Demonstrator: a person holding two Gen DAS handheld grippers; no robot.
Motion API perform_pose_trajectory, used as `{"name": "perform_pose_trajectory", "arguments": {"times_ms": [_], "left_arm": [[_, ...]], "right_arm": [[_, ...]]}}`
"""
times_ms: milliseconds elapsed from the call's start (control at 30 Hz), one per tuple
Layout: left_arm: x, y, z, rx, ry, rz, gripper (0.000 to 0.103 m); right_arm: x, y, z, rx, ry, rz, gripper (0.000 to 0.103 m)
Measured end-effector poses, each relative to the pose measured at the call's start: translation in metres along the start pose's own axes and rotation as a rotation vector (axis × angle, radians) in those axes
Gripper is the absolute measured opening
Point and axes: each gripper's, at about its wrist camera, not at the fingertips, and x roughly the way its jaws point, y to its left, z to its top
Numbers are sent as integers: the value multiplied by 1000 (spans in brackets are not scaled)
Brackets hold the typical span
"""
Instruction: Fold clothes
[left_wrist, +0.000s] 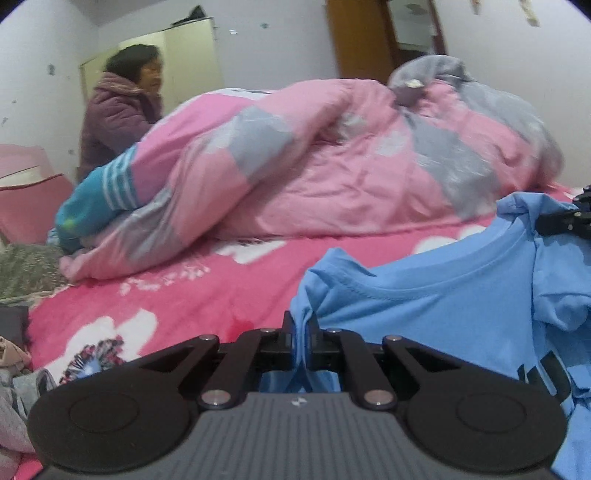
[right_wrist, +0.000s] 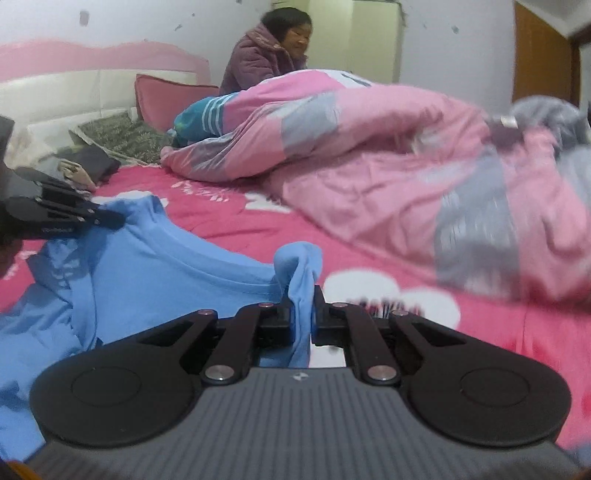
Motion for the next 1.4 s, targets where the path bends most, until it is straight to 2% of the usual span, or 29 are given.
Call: {"name": "perform_pose_trajectory", "arguments": {"times_ms": [133, 267, 433, 500, 567, 600, 667, 733, 800, 933, 1067, 1267, 1400], "left_arm": [[37, 10, 7, -31, 18, 37, 5], [75, 20, 14, -62, 35, 74, 5], [118, 34, 20, -114, 62, 108, 6], [122, 42, 13, -181, 90, 81, 12], [127, 51, 6, -248, 118, 54, 24], [129, 55, 2, -281, 132, 40, 35], [133, 64, -5, -348, 160, 13, 49], [131, 73, -8, -413, 170, -5, 60], [106, 81, -5, -450, 138, -12, 62], [54, 96, 3, -508, 79, -35, 65], [-10, 94, 2, -509, 51, -61, 65], [-105, 73, -32, -498, 2, -92, 65], [-139, 57, -66, -551, 17, -156, 65]], "right_arm": [[53, -3, 26, -86, 3, -39, 5], [110, -10, 48, -115, 15, -73, 5], [181, -16, 48, -76, 74, -88, 6], [206, -18, 36, -43, 113, -84, 6], [226, -21, 22, 7, 160, -75, 8], [233, -25, 16, 48, 183, -70, 11], [240, -33, 5, 134, 210, -59, 23], [229, -48, 3, 238, 198, -38, 57], [210, -65, 3, 349, 171, -12, 64], [149, -93, 4, 557, 111, 65, 66], [74, -95, 0, 697, 79, 204, 66], [-55, -55, 3, 694, 13, 391, 66], [-133, -31, 1, 735, -80, 518, 66]]}}
